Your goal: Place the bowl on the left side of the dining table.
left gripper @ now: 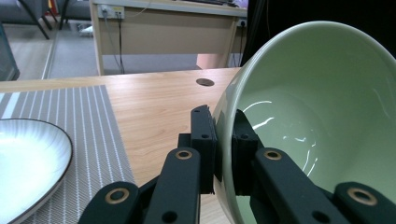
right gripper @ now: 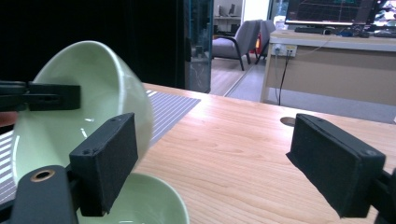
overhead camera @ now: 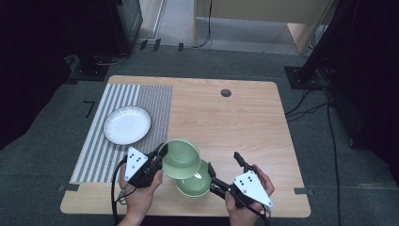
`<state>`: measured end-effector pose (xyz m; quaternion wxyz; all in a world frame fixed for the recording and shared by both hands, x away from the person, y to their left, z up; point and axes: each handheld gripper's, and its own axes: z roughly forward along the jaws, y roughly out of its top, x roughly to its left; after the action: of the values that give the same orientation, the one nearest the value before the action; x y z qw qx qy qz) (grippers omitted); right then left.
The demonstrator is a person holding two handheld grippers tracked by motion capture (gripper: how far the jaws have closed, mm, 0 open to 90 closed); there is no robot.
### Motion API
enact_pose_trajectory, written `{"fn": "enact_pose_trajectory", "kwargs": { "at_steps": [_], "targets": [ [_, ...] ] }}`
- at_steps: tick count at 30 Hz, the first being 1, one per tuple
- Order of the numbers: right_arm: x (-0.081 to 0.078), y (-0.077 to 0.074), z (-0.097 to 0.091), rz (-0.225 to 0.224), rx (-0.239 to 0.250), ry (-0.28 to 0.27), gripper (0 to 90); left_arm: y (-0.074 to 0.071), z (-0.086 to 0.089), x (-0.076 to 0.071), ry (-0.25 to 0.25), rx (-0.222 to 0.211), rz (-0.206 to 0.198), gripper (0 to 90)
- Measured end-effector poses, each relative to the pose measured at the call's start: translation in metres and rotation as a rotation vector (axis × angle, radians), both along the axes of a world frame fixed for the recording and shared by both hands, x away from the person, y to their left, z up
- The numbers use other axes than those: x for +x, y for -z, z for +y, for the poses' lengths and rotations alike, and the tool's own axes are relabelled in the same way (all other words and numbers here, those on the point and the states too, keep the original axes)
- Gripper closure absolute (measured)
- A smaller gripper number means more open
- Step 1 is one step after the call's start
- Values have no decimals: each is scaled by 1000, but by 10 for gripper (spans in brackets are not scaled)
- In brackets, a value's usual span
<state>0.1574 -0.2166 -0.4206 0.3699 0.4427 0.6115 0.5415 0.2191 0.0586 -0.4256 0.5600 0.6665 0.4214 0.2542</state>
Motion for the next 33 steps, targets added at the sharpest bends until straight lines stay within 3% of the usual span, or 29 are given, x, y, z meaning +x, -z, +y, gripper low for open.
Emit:
{"fn": "enact_pose_trajectory", "kwargs": {
  "at_steps": [11, 33],
  "targets": [
    [5, 3, -16, 12, -8, 28, 150, -4, 18, 8, -46, -23, 1, 835],
    [21, 26, -62, 107, -28, 143, 153, -5, 51, 21, -124, -56, 15, 833]
  ]
}}
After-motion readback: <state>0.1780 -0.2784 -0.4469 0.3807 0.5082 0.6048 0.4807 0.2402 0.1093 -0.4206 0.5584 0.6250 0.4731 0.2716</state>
